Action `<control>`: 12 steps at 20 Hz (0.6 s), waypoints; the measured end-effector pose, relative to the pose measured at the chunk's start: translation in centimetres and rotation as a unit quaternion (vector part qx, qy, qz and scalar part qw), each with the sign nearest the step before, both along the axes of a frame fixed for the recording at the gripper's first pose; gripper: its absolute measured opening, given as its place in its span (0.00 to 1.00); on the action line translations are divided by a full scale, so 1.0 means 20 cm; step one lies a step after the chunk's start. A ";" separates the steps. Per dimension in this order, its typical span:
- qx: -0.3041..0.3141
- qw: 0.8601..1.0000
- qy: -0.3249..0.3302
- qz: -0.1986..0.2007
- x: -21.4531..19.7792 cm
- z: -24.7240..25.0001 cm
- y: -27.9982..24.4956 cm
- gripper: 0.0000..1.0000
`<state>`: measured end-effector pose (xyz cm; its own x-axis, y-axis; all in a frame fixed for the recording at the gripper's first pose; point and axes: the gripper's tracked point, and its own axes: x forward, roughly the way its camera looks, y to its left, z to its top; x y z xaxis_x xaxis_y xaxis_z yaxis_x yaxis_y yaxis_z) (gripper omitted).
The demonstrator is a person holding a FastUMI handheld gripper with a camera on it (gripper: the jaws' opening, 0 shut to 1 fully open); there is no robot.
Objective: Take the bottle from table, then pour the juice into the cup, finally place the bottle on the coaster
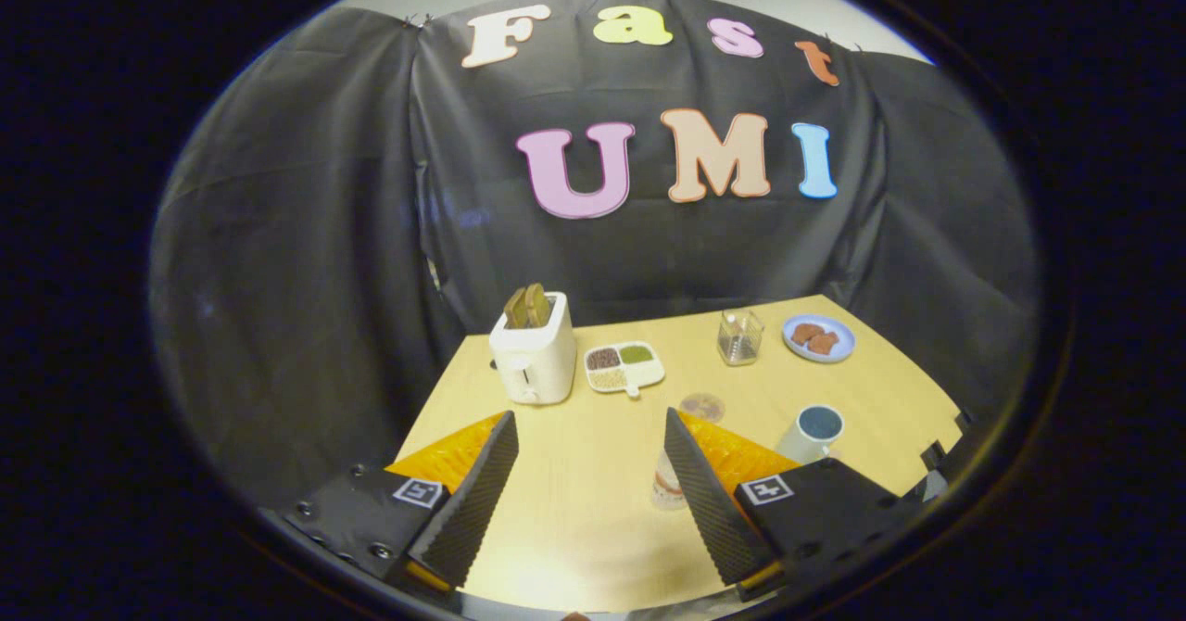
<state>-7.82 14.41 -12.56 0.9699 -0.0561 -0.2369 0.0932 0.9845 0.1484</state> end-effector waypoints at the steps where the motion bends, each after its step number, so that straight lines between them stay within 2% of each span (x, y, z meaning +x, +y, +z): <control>1: 0.000 1.000 0.008 -0.002 -0.01 -0.04 0.01 1.00; 4: -0.003 1.000 0.025 -0.019 0.00 -0.18 0.01 1.00; 12: 0.003 0.991 0.082 -0.107 0.11 -0.57 -0.17 1.00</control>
